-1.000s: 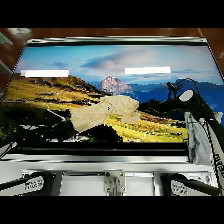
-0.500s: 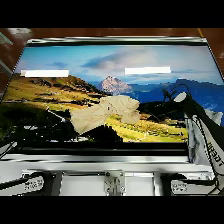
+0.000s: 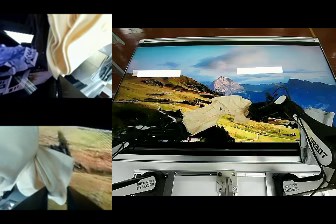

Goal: Fold the shirts.

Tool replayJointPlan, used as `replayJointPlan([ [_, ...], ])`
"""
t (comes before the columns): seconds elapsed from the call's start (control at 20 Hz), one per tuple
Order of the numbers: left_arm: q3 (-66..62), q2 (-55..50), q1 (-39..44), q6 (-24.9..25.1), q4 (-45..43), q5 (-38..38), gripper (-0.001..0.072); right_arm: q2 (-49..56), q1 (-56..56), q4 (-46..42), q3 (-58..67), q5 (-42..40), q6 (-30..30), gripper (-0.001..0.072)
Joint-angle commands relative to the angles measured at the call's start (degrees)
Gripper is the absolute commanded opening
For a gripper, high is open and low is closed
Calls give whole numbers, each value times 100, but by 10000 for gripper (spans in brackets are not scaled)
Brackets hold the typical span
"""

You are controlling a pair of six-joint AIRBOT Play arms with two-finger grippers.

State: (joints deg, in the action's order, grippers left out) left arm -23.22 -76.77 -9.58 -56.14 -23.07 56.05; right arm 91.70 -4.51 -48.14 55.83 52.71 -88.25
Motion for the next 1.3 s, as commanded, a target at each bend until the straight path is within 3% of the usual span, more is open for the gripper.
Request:
replayJointPlan([
  [0.0, -85, 111, -4, -2, 4, 13, 33, 11, -70, 223, 15, -164, 39, 60],
  [0.2, -730, 964, -4, 2, -2, 13, 32, -673, -63, 122, 374, -59, 1027, 66],
  [0.3, -1384, 1727, -7, 0, -2, 15, 32, -1423, -59, 90, 778, -61, 1759, 66],
  [0.4, -2293, 2551, -22, -2, -79, -28, 32, -2282, -59, 57, 1379, -184, 2129, 66],
  [0.6, -4601, 3858, -273, -81, -621, -664, 32, -3945, -59, -249, 2771, -1246, 2122, 66],
  [0.7, -5639, 4280, -522, -321, -942, -1235, 32, -4618, -59, -407, 3303, -1853, 2120, 66],
  [0.8, -6494, 4531, -785, -654, -1445, -1401, 32, -5093, -59, -660, 3689, -1967, 1980, 66],
  [0.95, -7123, 4817, -1023, -1429, -2050, -1263, 33, -5641, -59, -800, 3921, -1950, 1631, 66],
  [1.05, -7154, 4990, -1021, -1609, -2389, -994, 33, -5934, -59, -857, 3921, -1952, 1462, 66],
  [1.25, -7130, 5018, -1021, -2232, -3698, 177, 33, -6109, -59, -1676, 3921, -1871, 721, 66],
])
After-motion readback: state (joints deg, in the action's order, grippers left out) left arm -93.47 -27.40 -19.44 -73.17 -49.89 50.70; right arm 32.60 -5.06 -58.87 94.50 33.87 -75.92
